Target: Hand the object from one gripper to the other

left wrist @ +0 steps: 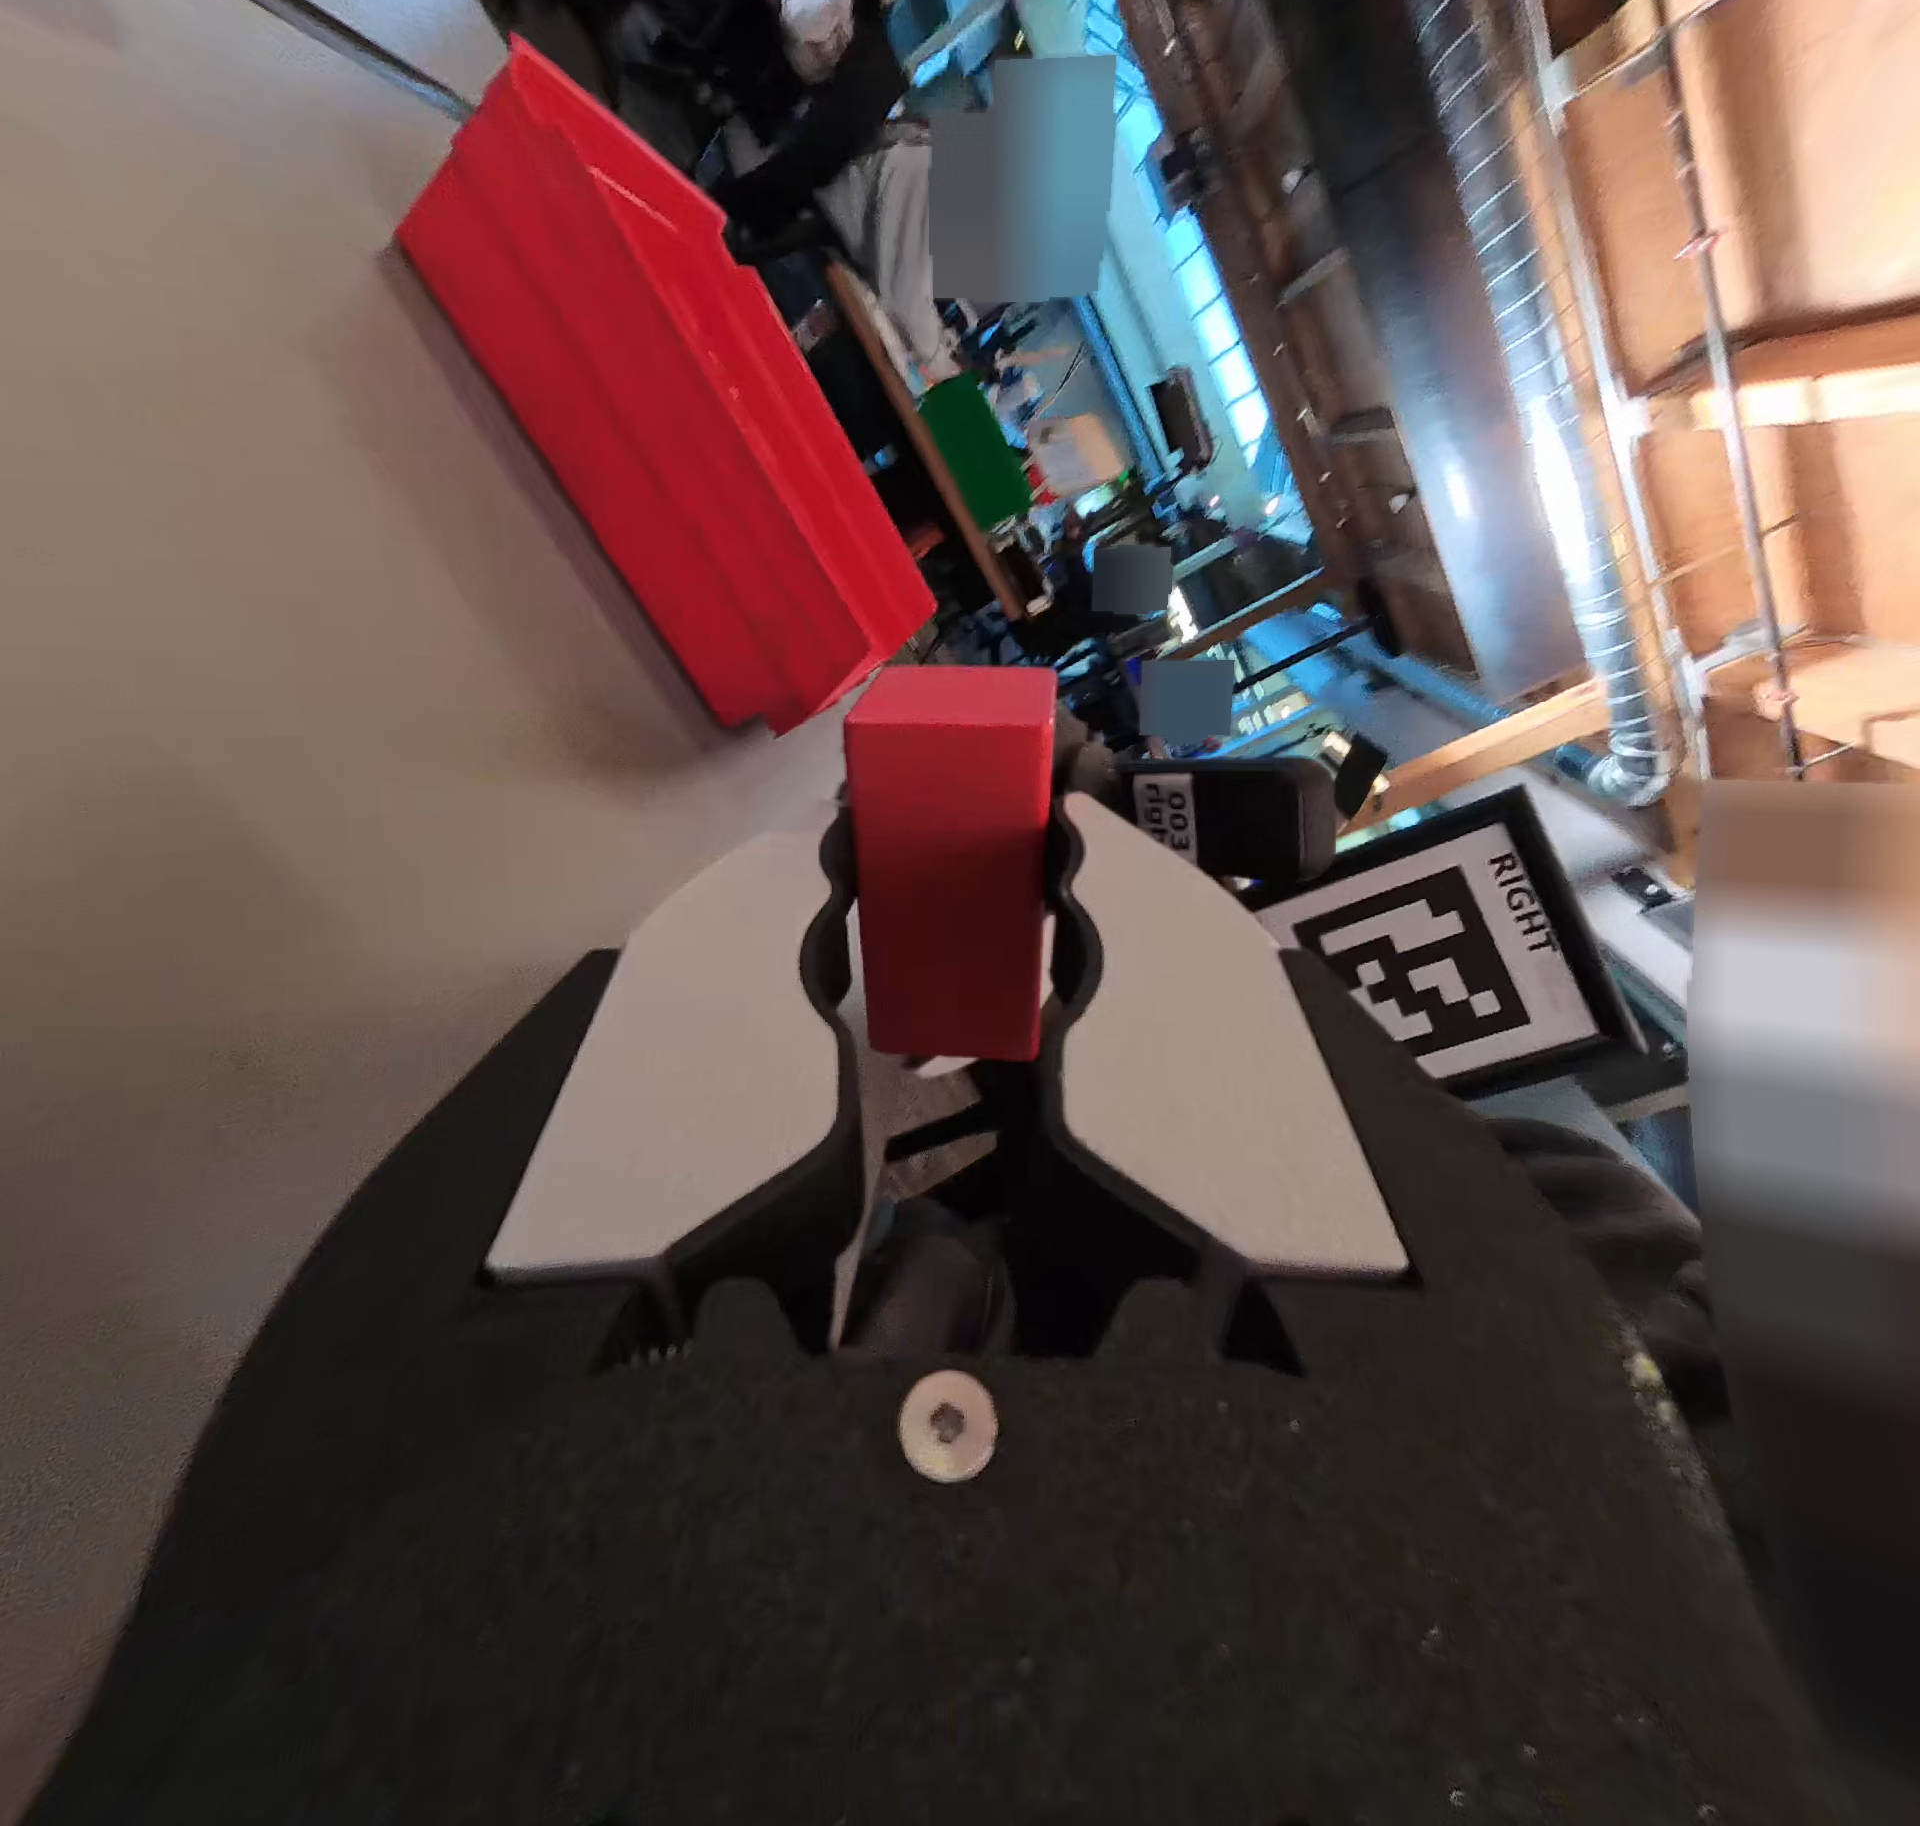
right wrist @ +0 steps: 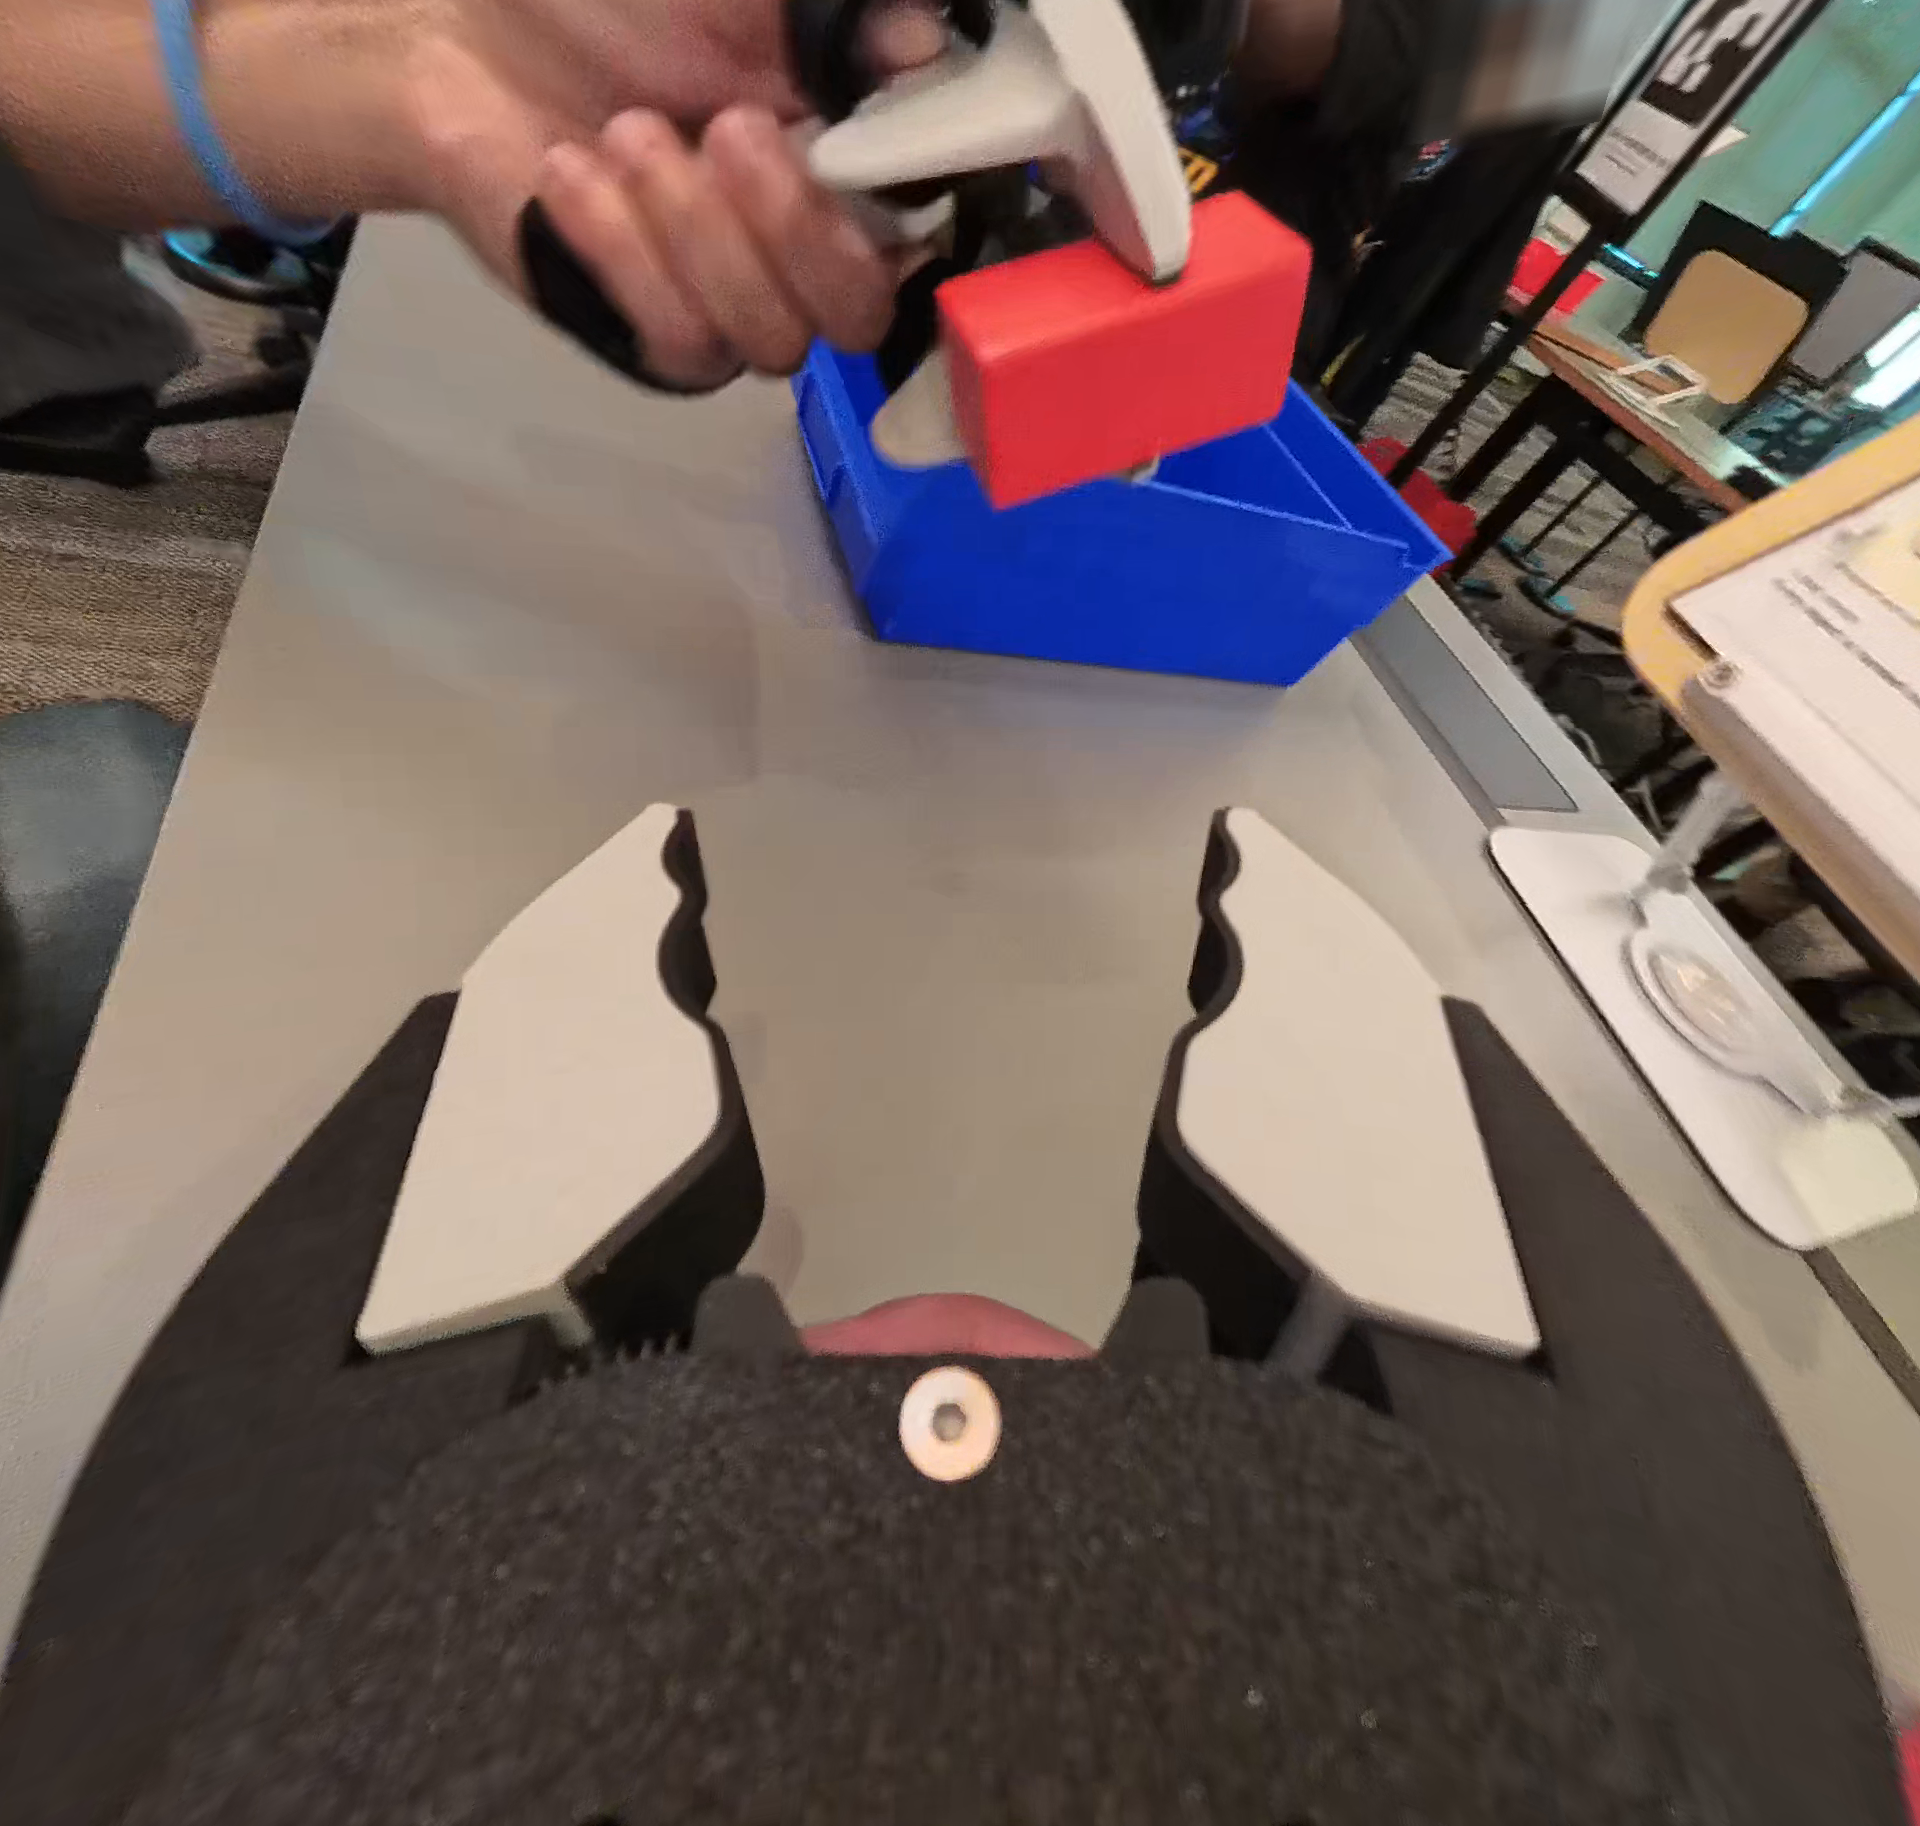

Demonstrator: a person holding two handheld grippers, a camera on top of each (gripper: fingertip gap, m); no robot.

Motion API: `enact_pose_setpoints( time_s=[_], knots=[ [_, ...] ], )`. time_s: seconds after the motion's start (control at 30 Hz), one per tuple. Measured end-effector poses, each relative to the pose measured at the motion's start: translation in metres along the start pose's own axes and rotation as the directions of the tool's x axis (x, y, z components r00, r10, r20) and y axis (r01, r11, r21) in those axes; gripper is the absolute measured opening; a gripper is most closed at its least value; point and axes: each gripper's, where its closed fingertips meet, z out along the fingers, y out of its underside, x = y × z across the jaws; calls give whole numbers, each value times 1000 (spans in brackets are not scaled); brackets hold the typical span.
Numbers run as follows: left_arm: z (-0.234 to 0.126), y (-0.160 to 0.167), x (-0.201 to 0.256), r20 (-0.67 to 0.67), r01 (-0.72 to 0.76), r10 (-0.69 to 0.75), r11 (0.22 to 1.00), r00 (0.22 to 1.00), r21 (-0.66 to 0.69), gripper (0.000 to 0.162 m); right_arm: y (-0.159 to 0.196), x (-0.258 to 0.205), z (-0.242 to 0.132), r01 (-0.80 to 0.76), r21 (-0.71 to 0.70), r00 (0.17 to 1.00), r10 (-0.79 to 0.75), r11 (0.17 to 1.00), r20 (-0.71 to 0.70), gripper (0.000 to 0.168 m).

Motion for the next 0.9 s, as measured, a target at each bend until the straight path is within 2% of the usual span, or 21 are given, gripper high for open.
enact_pose_setpoints(
  time_s=[0.1,0.17,0.33,0.5,0.67,0.77,0.8,0.9],
  knots=[
    [11,19,-3,-9,28,-28,999,1000,17,34,-6,11,22,-55,39,998,56,998,-8,92],
    [10,26,-3,-51,56,-54,998,997,31,34,0,2,27,-103,71,995,101,992,25,91],
    [25,47,-25,-86,160,-159,987,984,4,34,21,-10,20,-139,107,990,139,985,8,91],
    [46,65,-33,-129,251,-254,967,959,-37,34,14,-9,15,-166,144,986,162,976,37,90],
    [54,68,-31,-146,261,-266,964,953,-55,34,12,-16,15,-124,144,992,118,982,47,89],
    [56,74,-30,-163,274,-285,958,945,-85,34,7,-16,15,-106,161,994,101,981,42,80],
    [56,77,-28,-177,284,-299,953,938,-104,34,7,-14,14,-97,158,995,94,983,31,72],
    [56,81,-27,-193,304,-326,943,926,-134,34,9,-17,12,-124,142,991,114,982,71,71]
  ],
)
